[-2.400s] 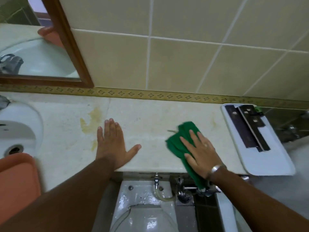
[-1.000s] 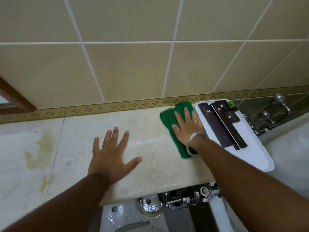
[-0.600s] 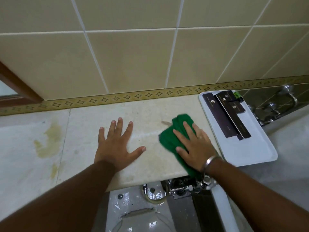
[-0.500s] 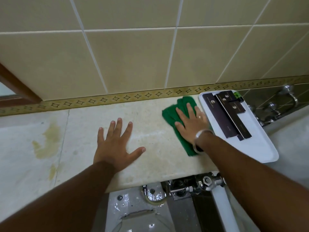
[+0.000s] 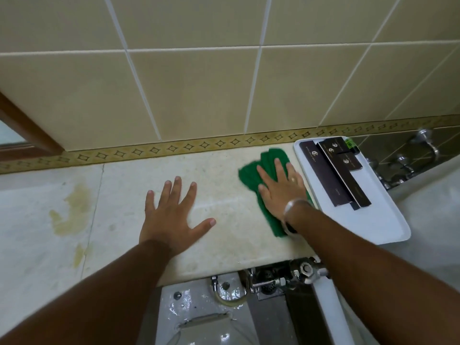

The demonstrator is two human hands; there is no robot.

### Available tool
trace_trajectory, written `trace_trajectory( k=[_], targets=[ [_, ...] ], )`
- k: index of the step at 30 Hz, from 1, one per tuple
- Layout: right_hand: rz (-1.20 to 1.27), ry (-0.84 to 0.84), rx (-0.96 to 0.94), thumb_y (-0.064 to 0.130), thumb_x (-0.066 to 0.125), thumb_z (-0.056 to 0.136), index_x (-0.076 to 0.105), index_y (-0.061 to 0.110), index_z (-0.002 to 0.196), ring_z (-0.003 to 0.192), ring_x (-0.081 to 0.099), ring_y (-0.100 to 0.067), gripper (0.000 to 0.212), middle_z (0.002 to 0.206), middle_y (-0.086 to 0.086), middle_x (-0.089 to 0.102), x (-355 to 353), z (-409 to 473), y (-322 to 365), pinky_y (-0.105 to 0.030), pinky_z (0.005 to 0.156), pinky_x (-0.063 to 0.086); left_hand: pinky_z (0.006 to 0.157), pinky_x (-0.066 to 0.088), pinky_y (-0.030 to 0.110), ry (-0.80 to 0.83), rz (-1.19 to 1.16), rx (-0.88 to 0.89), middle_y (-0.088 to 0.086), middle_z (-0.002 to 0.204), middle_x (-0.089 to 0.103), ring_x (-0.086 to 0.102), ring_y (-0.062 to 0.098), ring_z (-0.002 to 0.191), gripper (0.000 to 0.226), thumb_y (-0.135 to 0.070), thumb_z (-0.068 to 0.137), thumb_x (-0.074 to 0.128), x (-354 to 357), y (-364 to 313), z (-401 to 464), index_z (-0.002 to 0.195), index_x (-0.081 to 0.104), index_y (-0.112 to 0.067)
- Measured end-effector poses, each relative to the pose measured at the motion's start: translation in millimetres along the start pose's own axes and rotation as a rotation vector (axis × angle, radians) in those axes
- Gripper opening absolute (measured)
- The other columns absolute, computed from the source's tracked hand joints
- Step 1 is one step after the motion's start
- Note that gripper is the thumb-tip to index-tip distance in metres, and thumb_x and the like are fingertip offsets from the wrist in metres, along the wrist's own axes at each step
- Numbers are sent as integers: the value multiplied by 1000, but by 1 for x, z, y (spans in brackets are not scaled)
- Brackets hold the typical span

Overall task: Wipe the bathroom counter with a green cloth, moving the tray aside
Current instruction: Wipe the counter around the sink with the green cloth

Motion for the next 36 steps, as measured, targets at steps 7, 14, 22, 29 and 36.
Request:
trace_trajectory(
  k=[7, 14, 22, 29, 36],
  targets=[
    [-67, 11, -217, 57, 6, 90, -9, 41, 147, 145, -7, -38, 61, 159, -10, -12, 46, -33, 57, -53, 114, -3, 118, -7, 57, 108, 1, 15, 6, 164, -15, -14, 25, 150, 108, -93, 70, 6, 34, -14, 22, 156, -8, -29],
    [-97, 124, -84, 59, 10, 91, -12, 50, 145, 146, -9, -32, 58, 159, -4, -17, 39, -54, -51, -49, 117, 4, 115, -19, 53, 113, -62, 28, 1, 162, -22, -20, 23, 149, 103, -90, 72, -2, 27, -27, -43, 154, -14, -28],
    [-57, 79, -145, 57, 11, 92, -9, 37, 150, 144, -10, -41, 64, 159, -11, -16, 0, -20, 164, -54, 116, -2, 120, -1, 50, 33, 15, -431, 7, 166, -2, -2, 28, 151, 80, -70, 92, 18, -54, 177, -75, 157, 0, -26],
    [-193, -89, -877, 62, 22, 91, 14, 46, 148, 138, 34, -30, 60, 154, -6, 28, 3, -93, 200, -51, 109, 28, 121, 5, 47, -21, 17, -364, 11, 165, 4, 4, 30, 151, 59, -49, 102, 16, -59, 252, -67, 157, 8, -28],
    [-251, -66, -769, 52, 14, 95, -5, 47, 147, 146, 3, -29, 56, 162, -3, -3, -15, 35, 313, -42, 117, 3, 121, 5, 47, -101, 22, -384, 9, 165, 5, 3, 28, 151, 58, -50, 101, 13, -39, 289, -74, 156, 8, -33]
  ],
)
Point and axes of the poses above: each hand's wrist, its own z-axis towards the middle knuckle, its own x-axis out of the palm, y = z × x, the point moved 6 cm from there along z, towards the middle knuckle
